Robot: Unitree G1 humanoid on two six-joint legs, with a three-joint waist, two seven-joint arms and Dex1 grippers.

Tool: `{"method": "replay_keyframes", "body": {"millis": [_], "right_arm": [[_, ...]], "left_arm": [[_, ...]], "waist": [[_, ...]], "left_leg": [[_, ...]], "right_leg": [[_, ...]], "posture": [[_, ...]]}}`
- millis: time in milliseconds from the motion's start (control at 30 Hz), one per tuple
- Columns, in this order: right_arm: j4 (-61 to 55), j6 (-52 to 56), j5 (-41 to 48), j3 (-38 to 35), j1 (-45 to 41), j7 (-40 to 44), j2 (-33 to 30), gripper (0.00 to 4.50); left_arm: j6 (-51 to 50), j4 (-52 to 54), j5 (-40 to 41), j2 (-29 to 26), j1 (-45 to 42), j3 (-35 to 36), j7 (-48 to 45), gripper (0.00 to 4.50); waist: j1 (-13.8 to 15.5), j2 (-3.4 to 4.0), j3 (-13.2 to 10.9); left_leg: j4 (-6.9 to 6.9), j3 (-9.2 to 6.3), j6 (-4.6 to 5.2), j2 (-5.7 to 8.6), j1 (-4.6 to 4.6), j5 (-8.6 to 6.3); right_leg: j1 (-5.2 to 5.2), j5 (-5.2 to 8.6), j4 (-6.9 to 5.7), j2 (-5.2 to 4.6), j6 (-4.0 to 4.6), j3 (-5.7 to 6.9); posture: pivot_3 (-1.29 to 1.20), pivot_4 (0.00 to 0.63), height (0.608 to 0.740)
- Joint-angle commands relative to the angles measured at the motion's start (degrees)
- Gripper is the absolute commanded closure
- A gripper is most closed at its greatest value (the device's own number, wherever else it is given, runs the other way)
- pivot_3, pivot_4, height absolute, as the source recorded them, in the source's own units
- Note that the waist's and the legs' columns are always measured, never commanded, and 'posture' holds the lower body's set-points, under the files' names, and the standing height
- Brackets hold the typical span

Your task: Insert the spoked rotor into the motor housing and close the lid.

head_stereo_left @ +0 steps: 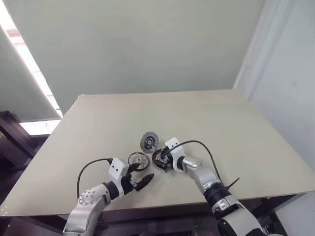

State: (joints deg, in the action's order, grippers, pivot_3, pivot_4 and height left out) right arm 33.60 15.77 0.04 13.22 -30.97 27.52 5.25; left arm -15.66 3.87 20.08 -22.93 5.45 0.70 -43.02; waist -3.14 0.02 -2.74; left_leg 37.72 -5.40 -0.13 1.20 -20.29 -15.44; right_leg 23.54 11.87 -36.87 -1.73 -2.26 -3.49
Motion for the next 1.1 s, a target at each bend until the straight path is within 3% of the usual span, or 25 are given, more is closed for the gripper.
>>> {"method": "replay_keyframes", "body": {"millis": [33, 200, 467, 767, 933, 1033, 1100], "right_arm": [[-6.7, 1.4, 1.3, -0.2, 0.2, 0.9, -0.1, 0.09], [-9.5, 2.9, 0.4, 0.7, 1.4, 0.6, -0.7, 1.70], [-4.0, 0.0, -1.9, 2.2, 0.4, -1.8, -0.1, 4.47], [4.8, -2.6, -4.0, 3.1, -0.7, -3.1, 0.0, 4.47], [2.6, -2.9, -2.7, 1.8, -0.5, -2.7, 0.0, 4.47], [0.2, -2.2, -2.0, 1.2, -0.4, -1.8, -0.4, 4.50], [-2.4, -1.9, -1.4, 1.0, 0.1, -0.9, -0.7, 4.50]], "left_arm": [[0.9, 1.1, 0.1, -0.4, -1.0, 0.2, -0.3, 0.00], [1.0, 0.8, 0.0, -0.4, -1.1, 0.2, -0.4, 0.00], [0.9, 0.9, 0.0, -0.5, -1.1, 0.4, -0.3, 0.00], [0.7, 1.6, 0.1, -0.6, -0.7, 0.7, 0.1, 0.00], [0.1, 1.7, 0.4, -0.6, -0.6, 0.7, 0.3, 0.00], [-1.1, 1.9, 1.1, -0.8, -0.4, 0.7, 0.0, 0.62], [-0.9, 1.7, 0.9, -0.7, -0.6, 0.9, 0.2, 1.31]], "waist": [[0.0, 0.00, 0.0], [0.0, 0.00, 0.0], [0.0, 0.00, 0.0], [0.0, 0.00, 0.0], [0.0, 0.00, 0.0], [0.0, 0.01, 0.0], [0.0, 0.01, 0.0]], "left_leg": [[-0.01, 0.00, 0.00, 0.00, 0.00, 0.00], [0.01, 0.00, 0.00, 0.00, 0.00, 0.00], [0.01, 0.01, 0.00, 0.00, 0.01, 0.00], [0.02, 0.01, 0.00, 0.00, 0.03, 0.00], [0.02, 0.02, 0.00, 0.00, 0.05, 0.00], [0.03, 0.01, 0.00, 0.00, 0.05, 0.00], [0.02, 0.01, 0.00, 0.00, 0.02, 0.00]], "right_leg": [[0.00, 0.01, 0.00, 0.00, 0.01, 0.00], [-0.01, 0.02, 0.01, -0.01, 0.03, 0.00], [0.00, 0.03, 0.01, 0.00, 0.04, 0.00], [-0.02, 0.02, 0.00, 0.00, 0.04, 0.00], [-0.05, 0.03, 0.00, 0.00, 0.04, -0.01], [-0.04, 0.03, 0.00, 0.00, 0.04, 0.00], [-0.02, 0.02, 0.00, 0.00, 0.04, 0.00]], "posture": [[0.00, 0.000, 0.740], [0.00, 0.000, 0.740], [0.00, 0.000, 0.740], [0.00, 0.000, 0.740], [0.00, 0.000, 0.740], [0.00, 0.000, 0.740], [0.00, 0.000, 0.740]]}}
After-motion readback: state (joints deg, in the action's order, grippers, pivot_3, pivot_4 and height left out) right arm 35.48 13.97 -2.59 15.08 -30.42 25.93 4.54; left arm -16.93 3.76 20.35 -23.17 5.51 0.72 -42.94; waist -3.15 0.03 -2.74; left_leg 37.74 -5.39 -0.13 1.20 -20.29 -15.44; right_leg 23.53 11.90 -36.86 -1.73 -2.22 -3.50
